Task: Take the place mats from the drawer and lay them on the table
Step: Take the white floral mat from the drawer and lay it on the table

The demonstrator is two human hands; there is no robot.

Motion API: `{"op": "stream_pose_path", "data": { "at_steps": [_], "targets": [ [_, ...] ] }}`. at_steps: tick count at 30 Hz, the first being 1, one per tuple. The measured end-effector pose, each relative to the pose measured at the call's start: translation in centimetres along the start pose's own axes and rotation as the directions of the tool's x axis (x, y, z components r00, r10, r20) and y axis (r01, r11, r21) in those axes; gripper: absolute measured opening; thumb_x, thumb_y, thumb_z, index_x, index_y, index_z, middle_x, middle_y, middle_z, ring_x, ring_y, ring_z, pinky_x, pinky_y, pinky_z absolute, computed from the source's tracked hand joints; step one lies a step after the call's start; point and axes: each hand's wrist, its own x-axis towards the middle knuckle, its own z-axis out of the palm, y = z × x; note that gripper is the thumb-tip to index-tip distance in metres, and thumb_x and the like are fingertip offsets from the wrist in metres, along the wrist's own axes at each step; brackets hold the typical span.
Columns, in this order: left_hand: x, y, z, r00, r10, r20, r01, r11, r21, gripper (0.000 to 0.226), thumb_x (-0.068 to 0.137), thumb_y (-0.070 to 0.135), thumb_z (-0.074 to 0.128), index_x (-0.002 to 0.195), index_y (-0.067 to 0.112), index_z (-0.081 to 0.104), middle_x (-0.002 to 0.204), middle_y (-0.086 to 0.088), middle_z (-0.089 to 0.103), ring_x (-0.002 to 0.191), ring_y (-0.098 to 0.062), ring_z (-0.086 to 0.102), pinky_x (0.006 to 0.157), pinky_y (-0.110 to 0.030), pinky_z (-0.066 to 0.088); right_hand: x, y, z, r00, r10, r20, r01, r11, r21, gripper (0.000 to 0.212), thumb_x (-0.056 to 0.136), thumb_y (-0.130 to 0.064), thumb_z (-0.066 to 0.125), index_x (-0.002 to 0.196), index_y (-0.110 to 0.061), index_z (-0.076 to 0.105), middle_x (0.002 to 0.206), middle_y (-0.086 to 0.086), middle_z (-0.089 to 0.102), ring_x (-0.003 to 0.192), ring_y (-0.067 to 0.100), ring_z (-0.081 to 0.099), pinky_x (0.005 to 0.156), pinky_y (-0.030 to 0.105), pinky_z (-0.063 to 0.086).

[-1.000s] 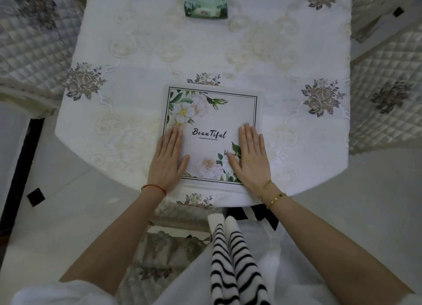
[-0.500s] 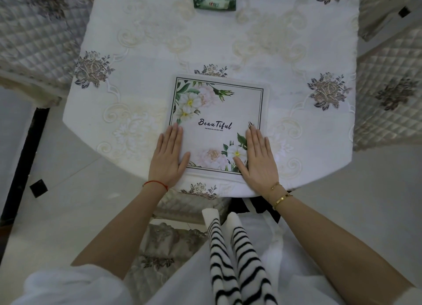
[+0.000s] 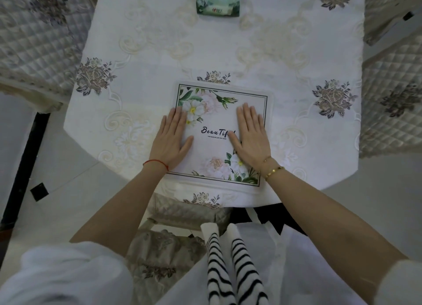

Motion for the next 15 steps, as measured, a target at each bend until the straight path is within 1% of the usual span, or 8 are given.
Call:
{"op": "stream_pose_path", "data": {
  "at_steps": [5, 11, 13, 15],
  "targets": [
    [3.8, -1.1, -1.1, 1.000, -0.006, 0.014, 0.006, 1.000, -0.004, 0.076, 0.097, 0.054, 0.035, 0.155, 0.016, 0.002, 0.163, -0.004, -0.002, 0.150, -0.017, -0.007, 0.123, -0.041, 0.001, 2.6, 0.2, -0.2, 1.000, -0.010, 0.000, 0.010, 1.000, -0.025, 0.077, 0.100, -0.059, 0.025, 0.156, -0.014, -0.002, 0.165, 0.004, -0.006, 0.152, 0.021, -0.008, 0.124, 0.040, -0.002],
    [3.9, -1.3, -1.1, 1.000, -0.017, -0.014, 0.018, 1.000, 0.017, 0.082, 0.093, 0.060, 0.036, 0.155, 0.017, 0.005, 0.163, 0.000, 0.002, 0.150, -0.014, -0.001, 0.123, -0.042, 0.004, 1.6, 2.3, -0.8, 0.998, -0.063, -0.018, 0.062, 0.997, -0.053, 0.080, 0.099, -0.059, 0.030, 0.156, -0.011, 0.003, 0.165, 0.004, 0.001, 0.152, 0.018, -0.002, 0.124, 0.041, 0.004],
    [4.0, -1.3, -1.3, 1.000, -0.014, -0.014, 0.014, 1.000, 0.027, 0.082, 0.093, 0.060, 0.038, 0.155, 0.016, 0.007, 0.163, 0.000, 0.004, 0.150, -0.014, 0.000, 0.123, -0.041, 0.003, 1.3, 2.7, -0.9, 0.998, -0.059, -0.021, 0.058, 0.997, -0.052, 0.079, 0.099, -0.059, 0.031, 0.156, -0.010, 0.005, 0.165, 0.005, 0.003, 0.152, 0.018, -0.001, 0.124, 0.041, 0.006],
    [4.1, -1.2, -1.6, 1.000, -0.009, -0.024, 0.010, 1.000, 0.017, 0.082, 0.092, 0.060, 0.041, 0.154, 0.015, 0.011, 0.163, -0.002, 0.008, 0.150, -0.016, 0.004, 0.123, -0.040, 0.003, 1.1, 2.7, -0.8, 0.999, -0.024, -0.026, 0.023, 0.999, -0.026, 0.079, 0.099, -0.058, 0.032, 0.156, -0.009, 0.005, 0.165, 0.006, 0.002, 0.152, 0.019, -0.002, 0.124, 0.040, 0.005]
  ]
}}
